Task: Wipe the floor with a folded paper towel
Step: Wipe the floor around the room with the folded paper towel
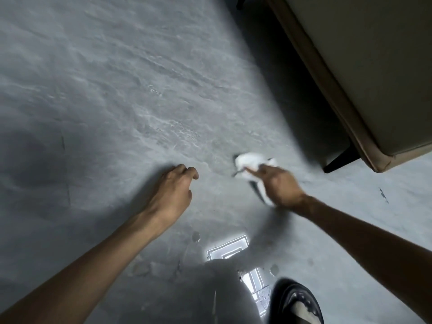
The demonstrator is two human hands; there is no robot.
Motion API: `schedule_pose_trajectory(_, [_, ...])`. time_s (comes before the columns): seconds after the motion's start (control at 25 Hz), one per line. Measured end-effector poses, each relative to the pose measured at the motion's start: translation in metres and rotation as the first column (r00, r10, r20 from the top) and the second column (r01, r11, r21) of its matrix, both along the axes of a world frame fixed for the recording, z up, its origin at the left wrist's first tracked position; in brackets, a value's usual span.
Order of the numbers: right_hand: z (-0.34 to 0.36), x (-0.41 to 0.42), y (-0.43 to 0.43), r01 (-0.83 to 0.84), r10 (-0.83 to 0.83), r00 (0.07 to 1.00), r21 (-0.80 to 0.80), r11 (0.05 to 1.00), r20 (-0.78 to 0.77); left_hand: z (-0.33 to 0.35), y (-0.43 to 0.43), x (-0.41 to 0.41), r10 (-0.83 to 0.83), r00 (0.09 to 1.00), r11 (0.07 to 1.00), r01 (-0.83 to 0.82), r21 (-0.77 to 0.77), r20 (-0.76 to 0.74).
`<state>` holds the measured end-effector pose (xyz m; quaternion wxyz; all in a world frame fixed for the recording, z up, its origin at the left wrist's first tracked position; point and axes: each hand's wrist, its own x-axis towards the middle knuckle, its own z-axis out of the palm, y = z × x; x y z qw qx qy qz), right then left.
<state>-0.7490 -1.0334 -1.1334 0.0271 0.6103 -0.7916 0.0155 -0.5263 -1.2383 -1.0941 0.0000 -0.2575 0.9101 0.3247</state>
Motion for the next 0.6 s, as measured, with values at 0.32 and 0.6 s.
schedule_pose_trajectory(0.32, [-0.005,0.043,-0.03,0.455,-0.455,0.889,0.011,0.89,0.043,-0.002,-0.022,0.027,0.182,0.983,0.983,-0.182,0.02,0.01])
schedule_pose_trajectory(0.6, [0.004,-0.007,0.043,0.852,-0.853,0.521,0.045,0.522,0.026,-0.008,-0.016,0.039,0.158,0.987,0.978,-0.157,-0.138,-0.003])
